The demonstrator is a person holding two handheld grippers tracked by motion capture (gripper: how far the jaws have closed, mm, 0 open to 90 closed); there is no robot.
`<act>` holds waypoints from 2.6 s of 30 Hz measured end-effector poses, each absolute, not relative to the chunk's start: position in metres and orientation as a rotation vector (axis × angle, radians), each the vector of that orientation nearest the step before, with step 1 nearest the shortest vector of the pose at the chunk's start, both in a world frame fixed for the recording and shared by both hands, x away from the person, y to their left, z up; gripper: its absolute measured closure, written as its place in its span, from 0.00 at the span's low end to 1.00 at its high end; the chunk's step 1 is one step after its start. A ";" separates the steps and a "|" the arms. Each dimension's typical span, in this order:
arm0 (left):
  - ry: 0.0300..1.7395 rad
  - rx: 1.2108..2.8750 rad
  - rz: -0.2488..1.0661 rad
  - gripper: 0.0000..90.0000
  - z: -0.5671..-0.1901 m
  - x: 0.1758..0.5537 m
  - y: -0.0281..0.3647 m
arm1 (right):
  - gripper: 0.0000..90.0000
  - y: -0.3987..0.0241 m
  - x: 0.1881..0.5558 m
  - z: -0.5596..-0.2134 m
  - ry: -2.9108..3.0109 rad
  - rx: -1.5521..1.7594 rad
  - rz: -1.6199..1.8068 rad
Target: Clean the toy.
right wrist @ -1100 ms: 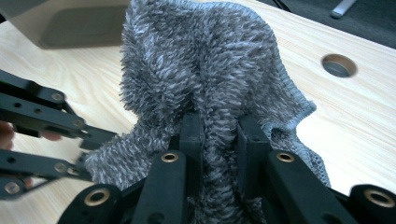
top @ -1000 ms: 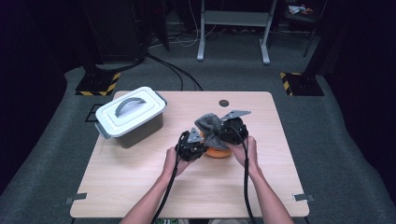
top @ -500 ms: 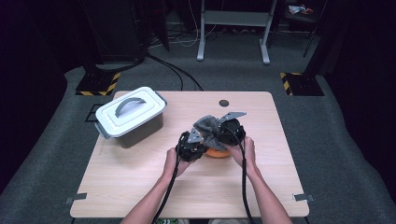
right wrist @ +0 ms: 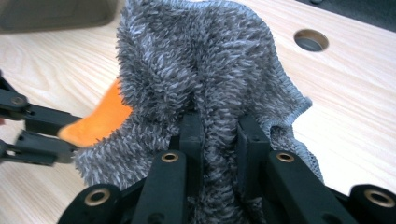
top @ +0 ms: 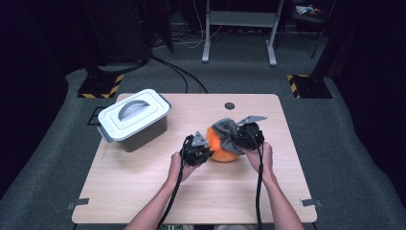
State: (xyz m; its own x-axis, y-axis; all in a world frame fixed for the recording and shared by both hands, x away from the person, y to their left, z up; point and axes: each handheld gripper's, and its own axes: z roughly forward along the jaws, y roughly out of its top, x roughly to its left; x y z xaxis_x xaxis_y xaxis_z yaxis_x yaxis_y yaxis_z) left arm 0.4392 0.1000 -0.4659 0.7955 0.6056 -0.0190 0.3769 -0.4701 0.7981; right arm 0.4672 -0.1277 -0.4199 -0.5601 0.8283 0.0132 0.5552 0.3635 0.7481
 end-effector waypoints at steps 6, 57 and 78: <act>0.720 2.131 0.331 0.90 -0.465 0.439 0.100 | 0.84 -0.143 0.466 -0.428 2.254 1.253 1.022; 0.768 2.110 0.325 0.89 -0.470 0.443 0.108 | 0.84 -0.192 0.453 -0.448 2.147 1.406 0.954; 0.779 2.102 0.371 0.57 -0.479 0.440 0.109 | 0.84 -0.145 0.469 -0.434 2.233 1.295 1.003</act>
State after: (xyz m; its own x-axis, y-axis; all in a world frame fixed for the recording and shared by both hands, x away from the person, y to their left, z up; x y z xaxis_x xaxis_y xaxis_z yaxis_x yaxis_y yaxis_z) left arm 0.4403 0.1091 -0.4794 0.7627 0.6466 -0.0135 0.3973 -0.4521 0.7986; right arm 0.4694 -0.1450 -0.4336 -0.5092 0.8600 0.0337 0.5967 0.3246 0.7339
